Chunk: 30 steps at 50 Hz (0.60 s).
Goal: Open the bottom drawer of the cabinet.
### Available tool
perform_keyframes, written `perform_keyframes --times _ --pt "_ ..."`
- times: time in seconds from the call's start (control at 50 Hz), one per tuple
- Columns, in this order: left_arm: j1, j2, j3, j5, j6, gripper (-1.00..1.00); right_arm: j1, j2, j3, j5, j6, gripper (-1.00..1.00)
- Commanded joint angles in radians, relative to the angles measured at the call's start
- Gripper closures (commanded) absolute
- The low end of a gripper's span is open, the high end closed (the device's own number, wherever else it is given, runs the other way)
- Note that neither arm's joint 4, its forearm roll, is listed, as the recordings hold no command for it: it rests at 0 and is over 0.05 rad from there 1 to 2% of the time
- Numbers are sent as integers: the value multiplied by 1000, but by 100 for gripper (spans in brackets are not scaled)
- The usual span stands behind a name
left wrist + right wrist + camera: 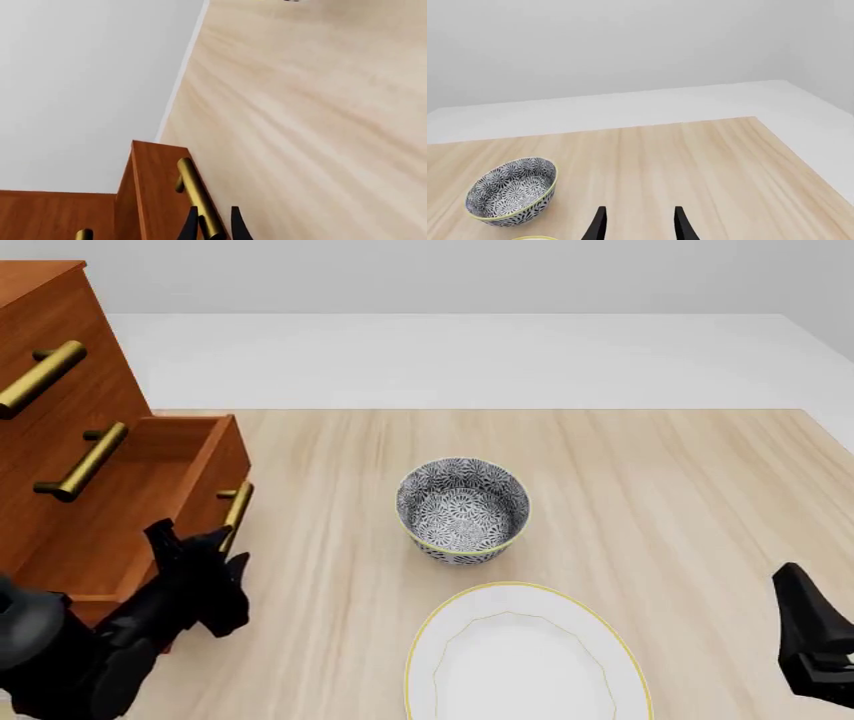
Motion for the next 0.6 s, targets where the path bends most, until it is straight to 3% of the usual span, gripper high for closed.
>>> perform_keyframes --times 0.02,0.2,0.22,0.6 --pt "9 41 -95 -4 11 100 -1 0 0 1 1 -100" --pt "5 47 -93 -4 7 100 -1 0 0 1 1 -100" --pt "9 47 -95 -4 12 -100 -1 0 0 1 1 -100" --pt "15 55 -94 -4 18 -100 4 0 0 -1 1 -100"
